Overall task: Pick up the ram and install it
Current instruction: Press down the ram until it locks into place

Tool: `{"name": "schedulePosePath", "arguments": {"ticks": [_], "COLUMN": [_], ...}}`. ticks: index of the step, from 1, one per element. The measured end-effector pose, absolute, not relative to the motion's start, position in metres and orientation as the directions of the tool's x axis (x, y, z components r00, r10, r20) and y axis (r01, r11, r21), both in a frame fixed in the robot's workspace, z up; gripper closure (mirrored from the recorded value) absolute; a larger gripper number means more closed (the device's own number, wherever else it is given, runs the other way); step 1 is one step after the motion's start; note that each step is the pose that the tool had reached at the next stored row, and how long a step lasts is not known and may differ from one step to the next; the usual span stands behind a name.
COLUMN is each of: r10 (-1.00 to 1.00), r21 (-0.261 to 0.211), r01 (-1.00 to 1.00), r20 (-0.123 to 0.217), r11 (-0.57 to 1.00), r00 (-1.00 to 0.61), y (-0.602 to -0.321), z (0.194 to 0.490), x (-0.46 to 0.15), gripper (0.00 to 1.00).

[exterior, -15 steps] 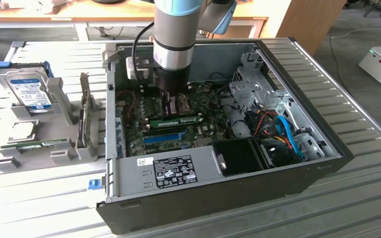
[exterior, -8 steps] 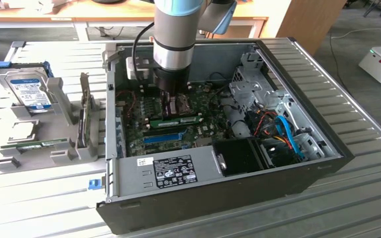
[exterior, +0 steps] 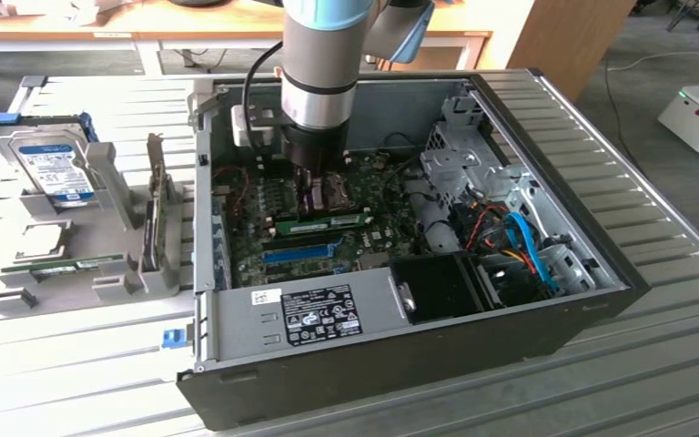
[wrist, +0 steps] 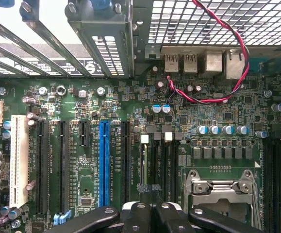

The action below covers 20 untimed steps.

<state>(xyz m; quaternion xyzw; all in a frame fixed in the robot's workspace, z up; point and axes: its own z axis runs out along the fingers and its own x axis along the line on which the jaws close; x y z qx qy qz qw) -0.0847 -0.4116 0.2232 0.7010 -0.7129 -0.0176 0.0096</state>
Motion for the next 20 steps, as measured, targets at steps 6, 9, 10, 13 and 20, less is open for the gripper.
{"name": "schedulePosePath", "arguments": {"ticks": [6, 9, 10, 13, 20], "r10": [-1.000, -1.000, -1.000, -1.000, -1.000], "r21": [0.039, 0.039, 0.038, 0.038, 0.038], "r01": [-0.999, -0.999, -0.999, -0.999, -0.999], "r20": [-0.011, -0.011, -0.011, -0.011, -0.008], "r11": [0.017, 0.017, 0.017, 0.017, 0.017], "r00": [-0.017, -0.017, -0.017, -0.017, -0.017], "y": [-0.4117, -0.4116, -0.4116, -0.4116, -0.4116], "z": [0.2227, 0.2227, 0.2226, 0.2227, 0.2283], "x": [-0.0847, -0.0847, -0.0847, -0.0847, -0.0846], "gripper": [0.89, 0.89, 0.89, 0.89, 0.89]}}
